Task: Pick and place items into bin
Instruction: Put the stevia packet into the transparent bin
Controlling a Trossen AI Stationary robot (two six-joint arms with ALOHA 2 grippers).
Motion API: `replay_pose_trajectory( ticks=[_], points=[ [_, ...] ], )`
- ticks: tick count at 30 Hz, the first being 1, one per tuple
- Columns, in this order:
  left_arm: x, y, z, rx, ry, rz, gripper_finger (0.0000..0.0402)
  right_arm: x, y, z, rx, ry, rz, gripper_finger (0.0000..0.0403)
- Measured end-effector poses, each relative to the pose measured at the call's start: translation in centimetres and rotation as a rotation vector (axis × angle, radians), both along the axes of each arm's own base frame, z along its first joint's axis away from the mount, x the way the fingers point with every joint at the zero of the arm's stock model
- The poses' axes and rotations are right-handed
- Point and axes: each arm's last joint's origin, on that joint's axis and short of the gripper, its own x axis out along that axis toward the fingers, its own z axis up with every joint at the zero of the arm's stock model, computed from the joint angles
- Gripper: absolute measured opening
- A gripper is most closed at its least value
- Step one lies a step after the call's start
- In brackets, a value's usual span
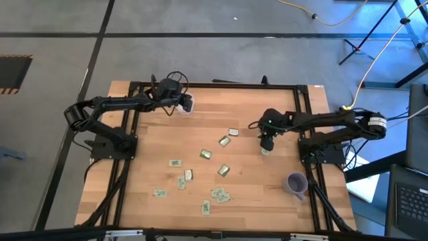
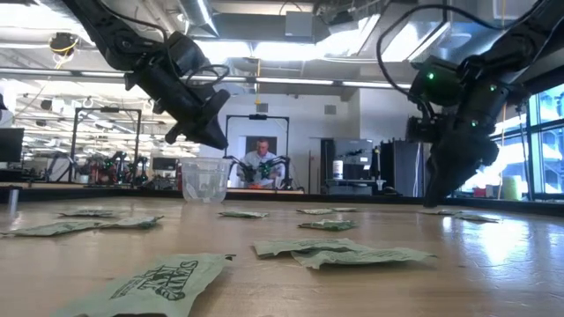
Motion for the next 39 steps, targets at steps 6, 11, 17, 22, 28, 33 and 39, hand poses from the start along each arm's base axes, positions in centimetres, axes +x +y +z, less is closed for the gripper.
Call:
replay_pose_trajectory(
  ticks=[6,11,17,22,28,33,39],
  points=[
    [0.1,0.0,0.1,-0.001,-0.020,-0.021,0.0047,0.7,-0.2,-1.1,0.017,0.026,0.010,0.0177],
    [0.1,0.0,0.1,0.000,-0.020,-0.022,0.0047,0.8,-0.2,-1.4,0.009,0.039,-0.001,0.0146],
    [0.1,0.0,0.1,0.000,-0.019,-0.022,0.0047,0.8,-0.3,-1.3,0.002,0.048,-0.006,0.0099],
    [0.1,0.0,0.1,-0.003,-0.021,-0.027,0.0047,0.7,-0.3,-1.3,0.005,0.058,-0.006,0.0078],
    [0.1,0.0,0.1,-0.003,-0.021,-0.028,0.0048,0.9,-0.3,-1.1,0.008,0.056,-0.004,0.0080],
    [0.1,0.0,0.1,-0.003,-0.021,-0.028,0.0048,1.5,-0.5,-0.4,0.013,0.050,0.004,0.0087],
    [0.1,0.0,0.1,-0.003,-0.021,-0.028,0.0049,2.2,-0.7,0.7,0.016,0.047,0.038,0.0104]
  ],
)
